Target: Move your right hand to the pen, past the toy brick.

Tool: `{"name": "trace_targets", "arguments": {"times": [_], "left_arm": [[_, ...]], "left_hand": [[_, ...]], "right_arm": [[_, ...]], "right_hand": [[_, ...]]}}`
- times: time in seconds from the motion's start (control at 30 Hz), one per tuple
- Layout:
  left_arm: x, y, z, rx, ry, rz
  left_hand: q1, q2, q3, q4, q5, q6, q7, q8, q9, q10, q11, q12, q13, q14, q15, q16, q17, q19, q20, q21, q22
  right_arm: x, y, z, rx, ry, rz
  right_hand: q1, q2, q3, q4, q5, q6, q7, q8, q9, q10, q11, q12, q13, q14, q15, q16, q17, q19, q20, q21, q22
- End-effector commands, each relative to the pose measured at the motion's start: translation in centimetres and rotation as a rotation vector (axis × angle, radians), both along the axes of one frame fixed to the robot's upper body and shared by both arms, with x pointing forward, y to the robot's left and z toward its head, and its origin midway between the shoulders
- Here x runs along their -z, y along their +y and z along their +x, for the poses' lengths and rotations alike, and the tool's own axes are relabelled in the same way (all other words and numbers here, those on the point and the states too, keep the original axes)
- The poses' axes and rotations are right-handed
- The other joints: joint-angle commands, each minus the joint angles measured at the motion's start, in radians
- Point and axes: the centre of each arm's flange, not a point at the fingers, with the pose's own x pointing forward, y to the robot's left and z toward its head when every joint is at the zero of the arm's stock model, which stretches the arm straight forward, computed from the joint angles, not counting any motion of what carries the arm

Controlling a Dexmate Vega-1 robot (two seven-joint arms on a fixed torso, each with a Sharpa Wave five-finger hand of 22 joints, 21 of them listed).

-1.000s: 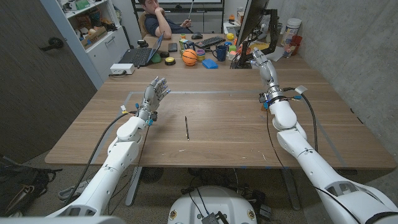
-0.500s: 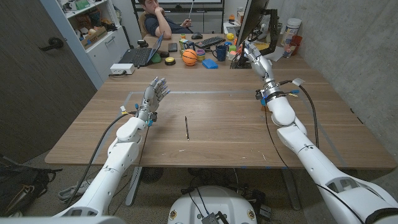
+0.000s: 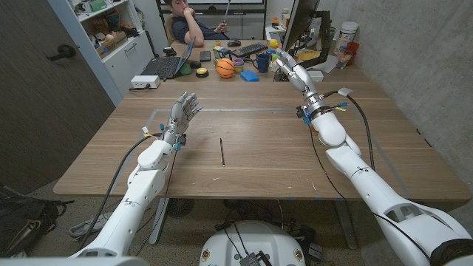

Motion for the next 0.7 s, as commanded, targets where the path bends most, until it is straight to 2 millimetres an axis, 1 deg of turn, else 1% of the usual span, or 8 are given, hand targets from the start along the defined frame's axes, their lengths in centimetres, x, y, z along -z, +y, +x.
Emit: {"name": "trace_targets", "arguments": {"times": [0.03,0.2,0.23,0.37,0.47,0.7], "left_arm": [[0.1,0.1,-0.2,-0.005,-0.001,-0.004],[0.1,0.1,-0.3,-0.006,0.000,-0.003],[0.2,0.1,-0.3,-0.006,0.000,-0.003],[0.1,0.1,-0.3,-0.006,-0.001,-0.001],[0.0,0.0,-0.3,-0.007,-0.002,0.002],[0.1,-0.1,-0.4,-0.004,-0.002,0.002]], "left_hand": [[-0.004,0.010,-0.004,-0.001,0.003,0.010,-0.002,0.006,0.005,0.008,-0.003,0.005,0.003,0.008,0.001,0.007,0.003,0.012,0.002,-0.001,0.005],[-0.004,0.010,-0.004,-0.001,0.003,0.010,-0.002,0.005,0.005,0.008,-0.003,0.006,0.003,0.007,0.002,0.006,0.003,0.013,0.002,-0.002,0.005],[-0.004,0.010,-0.005,-0.001,0.003,0.010,-0.002,0.006,0.005,0.008,-0.006,0.005,0.003,0.007,0.003,0.007,0.003,0.013,0.002,-0.002,0.005],[-0.004,0.010,-0.005,-0.001,0.004,0.011,-0.002,0.006,0.005,0.008,-0.003,0.006,0.003,0.007,0.001,0.006,0.003,0.013,0.002,-0.003,0.005],[-0.004,0.010,-0.006,-0.001,0.004,0.011,-0.001,0.006,0.005,0.008,-0.003,0.005,0.003,0.007,0.001,0.006,0.003,0.013,0.002,-0.003,0.005],[-0.004,0.010,-0.007,-0.001,0.004,0.013,-0.003,0.007,0.005,0.008,-0.001,0.005,0.003,0.008,0.002,0.007,0.003,0.012,0.002,-0.004,0.006]], "right_arm": [[0.1,3.1,-0.1,-0.054,-0.013,-0.129],[0.2,4.2,-0.5,-0.055,-0.033,-0.191],[0.2,4.4,-0.5,-0.051,-0.040,-0.205],[0.4,5.2,-0.8,-0.043,-0.058,-0.250],[0.5,5.7,-1.0,-0.028,-0.074,-0.281],[0.9,7.1,-1.4,0.010,-0.114,-0.362]], "right_hand": [[-0.005,-0.012,-0.007,-0.001,0.006,0.003,-0.010,0.003,0.002,-0.006,-0.003,-0.003,0.002,-0.003,-0.009,-0.002,0.003,-0.048,-0.009,-0.004,0.002],[-0.008,-0.016,-0.011,0.000,0.006,-0.001,-0.013,0.002,0.002,-0.008,-0.005,-0.004,0.002,-0.005,-0.010,-0.005,0.003,-0.049,-0.009,-0.007,0.002],[-0.010,-0.017,-0.013,0.000,0.006,-0.003,-0.017,0.001,0.002,-0.009,-0.005,-0.004,0.002,-0.006,-0.010,-0.006,0.003,-0.050,-0.009,-0.009,0.002],[-0.016,-0.025,-0.021,0.002,0.007,-0.003,-0.034,0.001,0.002,-0.017,-0.010,-0.007,0.002,-0.015,-0.008,-0.014,0.003,-0.055,-0.010,-0.018,0.002],[-0.018,-0.026,-0.024,0.002,0.008,-0.004,-0.039,0.000,0.002,-0.023,-0.015,-0.009,0.002,-0.017,-0.008,-0.017,0.003,-0.059,-0.009,-0.022,0.002],[-0.021,-0.027,-0.028,0.003,0.009,-0.006,-0.046,0.000,0.002,-0.027,-0.016,-0.009,0.002,-0.023,-0.006,-0.025,0.003,-0.063,-0.008,-0.031,0.003]]}}
